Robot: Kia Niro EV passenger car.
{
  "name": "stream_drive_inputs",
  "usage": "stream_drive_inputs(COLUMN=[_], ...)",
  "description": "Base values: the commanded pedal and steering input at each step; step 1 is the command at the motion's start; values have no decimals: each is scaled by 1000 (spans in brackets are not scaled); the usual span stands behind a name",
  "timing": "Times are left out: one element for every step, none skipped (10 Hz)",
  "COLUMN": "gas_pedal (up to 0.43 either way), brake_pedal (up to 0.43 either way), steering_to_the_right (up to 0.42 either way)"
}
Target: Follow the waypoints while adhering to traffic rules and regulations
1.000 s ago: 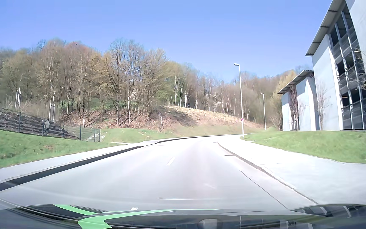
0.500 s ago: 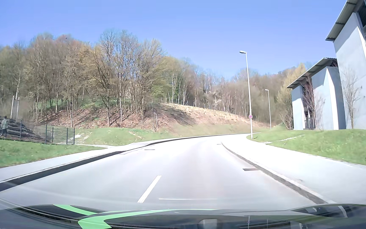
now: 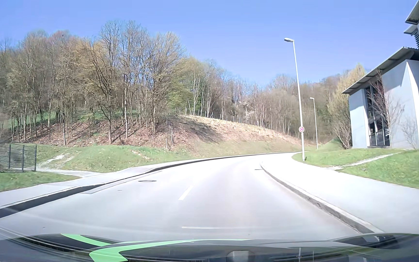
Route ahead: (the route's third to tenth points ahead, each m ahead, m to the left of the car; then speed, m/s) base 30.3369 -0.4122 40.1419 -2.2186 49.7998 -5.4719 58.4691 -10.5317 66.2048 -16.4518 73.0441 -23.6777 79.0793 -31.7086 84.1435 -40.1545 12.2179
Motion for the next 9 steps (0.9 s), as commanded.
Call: stream_drive_inputs(gas_pedal=[398, 331, 311, 311, 311, 311, 311, 311, 311], brake_pedal=[0, 0, 0, 0, 0, 0, 0, 0, 0], steering_to_the_right=[10, 10, 11, 14, 19, 21, 25, 29, 30])
